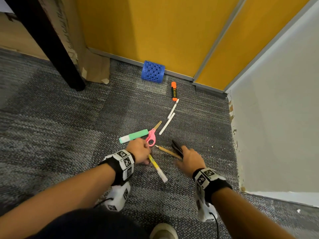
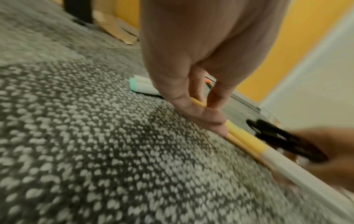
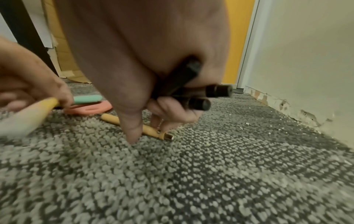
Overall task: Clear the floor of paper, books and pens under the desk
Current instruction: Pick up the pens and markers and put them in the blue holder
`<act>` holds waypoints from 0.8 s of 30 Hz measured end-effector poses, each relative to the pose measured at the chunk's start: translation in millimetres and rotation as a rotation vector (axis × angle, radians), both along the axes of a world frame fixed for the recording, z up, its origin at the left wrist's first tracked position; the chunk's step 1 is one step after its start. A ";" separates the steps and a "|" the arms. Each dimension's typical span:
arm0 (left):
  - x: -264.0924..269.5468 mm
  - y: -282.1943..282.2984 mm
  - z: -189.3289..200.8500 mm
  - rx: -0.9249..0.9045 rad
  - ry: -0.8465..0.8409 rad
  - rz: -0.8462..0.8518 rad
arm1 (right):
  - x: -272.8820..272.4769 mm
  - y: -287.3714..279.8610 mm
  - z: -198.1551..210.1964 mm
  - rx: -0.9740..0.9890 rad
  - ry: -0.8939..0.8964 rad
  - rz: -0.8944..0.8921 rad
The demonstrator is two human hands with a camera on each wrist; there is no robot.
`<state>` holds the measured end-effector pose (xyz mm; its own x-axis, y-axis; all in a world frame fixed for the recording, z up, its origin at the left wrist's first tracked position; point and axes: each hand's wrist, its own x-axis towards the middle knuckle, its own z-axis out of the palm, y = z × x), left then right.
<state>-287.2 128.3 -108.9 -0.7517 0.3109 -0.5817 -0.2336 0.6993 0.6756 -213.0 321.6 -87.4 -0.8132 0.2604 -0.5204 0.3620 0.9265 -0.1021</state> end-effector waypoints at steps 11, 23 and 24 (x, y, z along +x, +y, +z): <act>-19.7 -21.1 3.3 0.405 -0.058 0.445 | 1.4 7.7 -0.6 -0.032 -0.054 0.024; -19.5 -13.8 2.8 0.416 -0.003 0.492 | -12.5 22.9 23.5 -0.614 0.507 -0.531; -20.6 -12.5 1.0 0.399 0.004 0.488 | -17.1 21.2 28.1 -0.684 0.545 -0.594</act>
